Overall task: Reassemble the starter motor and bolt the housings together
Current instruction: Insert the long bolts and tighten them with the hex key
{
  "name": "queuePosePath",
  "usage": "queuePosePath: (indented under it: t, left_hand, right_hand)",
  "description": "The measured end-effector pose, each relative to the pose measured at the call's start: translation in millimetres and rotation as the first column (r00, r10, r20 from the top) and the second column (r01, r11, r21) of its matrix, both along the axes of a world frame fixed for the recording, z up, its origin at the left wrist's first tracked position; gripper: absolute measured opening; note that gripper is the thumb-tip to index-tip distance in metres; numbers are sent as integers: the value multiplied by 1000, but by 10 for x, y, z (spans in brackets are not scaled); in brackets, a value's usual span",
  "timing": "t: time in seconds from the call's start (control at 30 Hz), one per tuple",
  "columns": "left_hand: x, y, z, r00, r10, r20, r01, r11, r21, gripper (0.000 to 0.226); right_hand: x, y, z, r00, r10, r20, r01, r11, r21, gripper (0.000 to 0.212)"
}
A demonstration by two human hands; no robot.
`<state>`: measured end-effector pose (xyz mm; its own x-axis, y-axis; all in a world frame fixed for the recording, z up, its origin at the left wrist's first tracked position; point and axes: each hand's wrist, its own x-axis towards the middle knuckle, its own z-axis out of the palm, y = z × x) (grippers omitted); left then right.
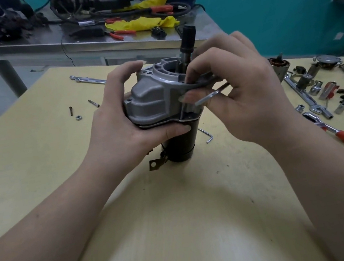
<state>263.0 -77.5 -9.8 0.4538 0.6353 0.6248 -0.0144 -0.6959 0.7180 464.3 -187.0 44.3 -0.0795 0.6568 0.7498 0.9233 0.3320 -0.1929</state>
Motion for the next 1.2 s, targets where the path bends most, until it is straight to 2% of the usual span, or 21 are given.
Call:
queuePosePath:
  t: [0.37,0.47,0.6,0.93,1.2]
  left_hand:
    - [60,-114,-88,992,103,76,-96,990,-100,105]
    - [81,-115,-123,992,62,109,-44,986,-163,97]
    - [71,-98,-107,989,68,131,-46,985,-166,88]
    - [175,-42,55,999,39,33,-31,976,-217,92]
    - [229,6,185,998,-33,-54,24,986,-162,91]
  right_hand:
    - [-118,-29,-31,993,-92,69,87,993,75,10]
    - [-138,-17,-35,991,-107,75,100,991,86,10]
    - [-174,-10,-31,992,-86,97,77,993,92,14]
    - [1,-44,-46,996,-88,0,87,994,72,18]
    - [122,-65,-89,994,-92,-59,95,994,56,15]
